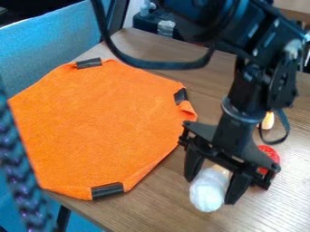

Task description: Move the object from the cloth to the right side of the table

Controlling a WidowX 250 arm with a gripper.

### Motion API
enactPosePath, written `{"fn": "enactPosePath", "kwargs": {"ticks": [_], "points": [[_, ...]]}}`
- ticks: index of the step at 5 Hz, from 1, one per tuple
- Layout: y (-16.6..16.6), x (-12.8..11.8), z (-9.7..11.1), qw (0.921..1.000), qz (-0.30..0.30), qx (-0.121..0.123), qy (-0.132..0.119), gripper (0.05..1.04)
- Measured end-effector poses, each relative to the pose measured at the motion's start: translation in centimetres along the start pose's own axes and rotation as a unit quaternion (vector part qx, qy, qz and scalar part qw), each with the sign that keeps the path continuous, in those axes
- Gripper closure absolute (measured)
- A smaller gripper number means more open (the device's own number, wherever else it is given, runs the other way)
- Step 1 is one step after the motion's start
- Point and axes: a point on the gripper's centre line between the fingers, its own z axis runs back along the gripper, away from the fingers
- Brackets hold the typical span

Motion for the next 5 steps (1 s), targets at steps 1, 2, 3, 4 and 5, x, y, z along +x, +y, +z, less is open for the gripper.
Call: {"fn": "enactPosePath", "kwargs": {"ticks": [1, 2, 3, 4, 5], "points": [[0.2, -0.1, -1.2, 0.9998, -0.010, 0.016, 0.003, 0.303], [0.3, 0.0, -1.2, 0.9998, -0.011, 0.019, 0.002, 0.089], [0.2, -0.4, -0.8, 0.9998, -0.018, 0.009, 0.009, 0.082], [0.4, -0.6, 1.9, 0.9996, -0.020, -0.008, -0.020, 0.082], [1.4, -0.1, 4.8, 0.9984, -0.010, -0.034, -0.043, 0.082]]}}
